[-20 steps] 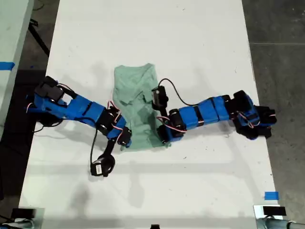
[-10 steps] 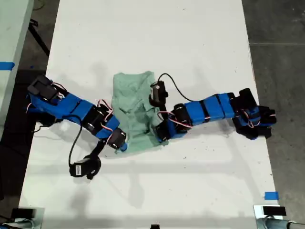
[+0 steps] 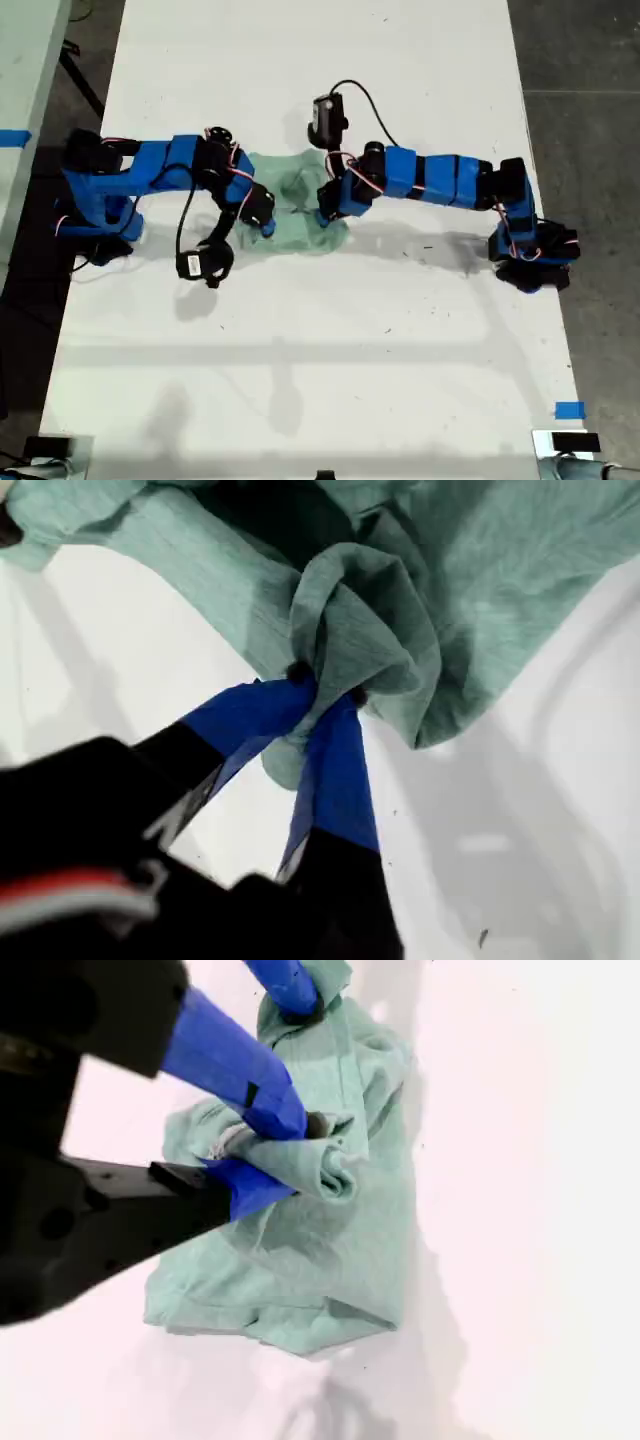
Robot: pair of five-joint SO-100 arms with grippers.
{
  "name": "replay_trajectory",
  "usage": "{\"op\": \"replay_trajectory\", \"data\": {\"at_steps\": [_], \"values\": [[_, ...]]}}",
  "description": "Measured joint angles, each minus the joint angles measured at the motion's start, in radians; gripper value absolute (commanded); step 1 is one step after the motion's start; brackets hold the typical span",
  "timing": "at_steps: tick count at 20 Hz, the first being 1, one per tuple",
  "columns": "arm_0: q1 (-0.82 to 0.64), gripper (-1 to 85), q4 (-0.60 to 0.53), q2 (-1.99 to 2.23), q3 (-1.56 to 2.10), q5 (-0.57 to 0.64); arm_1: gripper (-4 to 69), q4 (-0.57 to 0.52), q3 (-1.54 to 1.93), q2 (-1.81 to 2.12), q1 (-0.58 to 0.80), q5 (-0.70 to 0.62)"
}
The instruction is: Fold t-shirt
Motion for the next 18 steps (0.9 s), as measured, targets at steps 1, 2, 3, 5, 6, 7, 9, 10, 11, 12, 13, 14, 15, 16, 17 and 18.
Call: {"op": "replay_trajectory", "data": {"at_steps": [1,2,3,5,6,7,9,10,11,12,13,14,15,16,17,18], "values": [[-0.034,-0.1,0.006,0.0,0.0,0.018,-1.0,-0.002,0.0,-0.002,0.025,-0.018],[-0.064,-0.1,0.012,0.0,0.0,0.031,-1.0,-0.009,0.0,-0.002,0.049,-0.035],[-0.094,-0.1,0.012,0.0,0.0,0.043,-1.0,-0.02,0.0,-0.002,0.071,-0.049],[-0.156,-0.1,0.012,-0.012,0.0,0.06,-1.0,-0.057,0.0,-0.002,0.114,-0.075],[-0.189,-0.1,0.012,-0.025,0.0,0.067,-1.0,-0.077,0.0,-0.002,0.133,-0.084],[-0.225,-0.1,0.009,-0.029,0.002,0.077,-1.1,-0.097,0.0,-0.003,0.153,-0.094],[-0.288,-0.1,-0.012,-0.054,0.002,0.114,-1.1,-0.129,0.0,-0.012,0.192,-0.104],[-0.316,-0.1,-0.02,-0.084,0.002,0.121,-1.2,-0.143,0.0,-0.025,0.207,-0.107],[-0.337,0.3,-0.028,-0.114,0.002,0.129,-0.1,-0.158,0.0,-0.046,0.218,-0.107],[-0.354,2.6,-0.043,-0.14,0.002,0.133,5.0,-0.17,0.0,-0.069,0.227,-0.107],[-0.368,14.9,-0.052,-0.158,0.002,0.133,19.0,-0.181,0.0,-0.087,0.235,-0.11],[-0.38,22.0,-0.055,-0.166,0.002,0.138,25.6,-0.186,0.0,-0.098,0.242,-0.11],[-0.393,25.9,-0.054,-0.167,0.002,0.146,36.5,-0.186,0.0,-0.104,0.255,-0.11],[-0.41,33.0,-0.044,-0.167,0.002,0.152,34.9,-0.186,0.0,-0.106,0.27,-0.112],[-0.431,34.6,-0.043,-0.163,0.002,0.152,31.2,-0.186,-0.02,-0.106,0.285,-0.127],[-0.456,34.7,-0.046,-0.143,0.002,0.166,28.4,-0.183,-0.048,-0.106,0.304,-0.138]]}}
